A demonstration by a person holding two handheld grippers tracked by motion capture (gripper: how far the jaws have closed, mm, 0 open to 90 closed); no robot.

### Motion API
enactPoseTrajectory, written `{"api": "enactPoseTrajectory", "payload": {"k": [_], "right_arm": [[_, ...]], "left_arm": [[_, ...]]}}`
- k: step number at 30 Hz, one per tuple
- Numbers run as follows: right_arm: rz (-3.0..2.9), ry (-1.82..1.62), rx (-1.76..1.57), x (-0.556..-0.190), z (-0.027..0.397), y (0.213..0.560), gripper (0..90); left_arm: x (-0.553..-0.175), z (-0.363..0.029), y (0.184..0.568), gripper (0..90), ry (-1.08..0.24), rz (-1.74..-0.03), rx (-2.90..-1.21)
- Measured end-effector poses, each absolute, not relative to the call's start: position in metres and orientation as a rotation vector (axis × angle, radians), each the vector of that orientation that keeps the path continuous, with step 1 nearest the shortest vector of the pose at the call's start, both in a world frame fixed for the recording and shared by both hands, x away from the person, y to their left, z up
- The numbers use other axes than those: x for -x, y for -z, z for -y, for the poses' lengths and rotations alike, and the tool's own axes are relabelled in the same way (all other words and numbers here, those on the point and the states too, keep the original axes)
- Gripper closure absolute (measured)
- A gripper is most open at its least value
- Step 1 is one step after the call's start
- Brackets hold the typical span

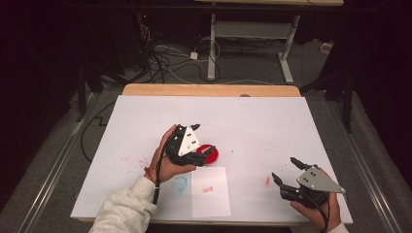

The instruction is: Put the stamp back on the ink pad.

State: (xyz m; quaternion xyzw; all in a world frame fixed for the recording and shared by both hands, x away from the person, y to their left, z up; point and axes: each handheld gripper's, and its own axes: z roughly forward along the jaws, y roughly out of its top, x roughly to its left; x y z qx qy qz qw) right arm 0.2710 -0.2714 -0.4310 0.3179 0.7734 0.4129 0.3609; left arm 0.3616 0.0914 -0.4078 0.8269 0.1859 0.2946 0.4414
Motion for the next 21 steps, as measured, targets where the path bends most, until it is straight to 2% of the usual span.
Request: {"api": "enactPoseTrajectory", "payload": {"k": [21], "right_arm": [[-1.994, -1.066, -0.813, -0.27, 0.271, 0.431, 25.9]], "left_arm": [[-0.341, -0.116, 0.406, 17.6, -0.788, -0.457, -2.048]]}}
